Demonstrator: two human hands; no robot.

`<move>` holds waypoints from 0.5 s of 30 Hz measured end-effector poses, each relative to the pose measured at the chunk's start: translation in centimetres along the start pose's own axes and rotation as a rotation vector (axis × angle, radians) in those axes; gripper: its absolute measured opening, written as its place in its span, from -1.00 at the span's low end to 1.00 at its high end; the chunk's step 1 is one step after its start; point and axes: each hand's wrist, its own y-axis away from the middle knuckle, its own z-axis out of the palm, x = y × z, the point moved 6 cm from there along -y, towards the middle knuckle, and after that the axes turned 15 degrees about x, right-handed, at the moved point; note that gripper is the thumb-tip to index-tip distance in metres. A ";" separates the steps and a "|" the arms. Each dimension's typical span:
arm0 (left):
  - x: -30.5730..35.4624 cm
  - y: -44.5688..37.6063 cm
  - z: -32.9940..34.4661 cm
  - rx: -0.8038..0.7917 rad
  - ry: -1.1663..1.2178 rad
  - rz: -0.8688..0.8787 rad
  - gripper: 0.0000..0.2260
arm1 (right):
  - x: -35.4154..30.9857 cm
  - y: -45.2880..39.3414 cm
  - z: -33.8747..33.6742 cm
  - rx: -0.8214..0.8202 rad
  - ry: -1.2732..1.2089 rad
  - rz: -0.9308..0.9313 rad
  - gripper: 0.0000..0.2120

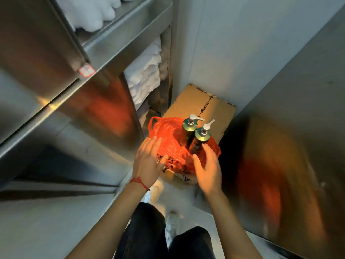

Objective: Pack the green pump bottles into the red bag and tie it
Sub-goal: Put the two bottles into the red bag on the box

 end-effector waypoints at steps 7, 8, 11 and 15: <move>-2.0 6.8 -6.7 0.198 -0.128 -0.112 -0.54 | -4.7 4.5 0.5 -0.219 0.057 -0.298 -0.54; -2.5 7.8 -7.5 0.221 -0.148 -0.130 -0.55 | -5.4 5.4 0.7 -0.251 0.056 -0.333 -0.54; -4.4 11.0 -9.8 0.257 -0.180 -0.230 -0.55 | -7.3 8.3 2.0 -0.362 0.080 -0.421 -0.53; -6.7 15.7 -12.7 0.294 -0.205 -0.320 -0.54 | -9.5 12.7 4.0 -0.478 0.138 -0.549 -0.52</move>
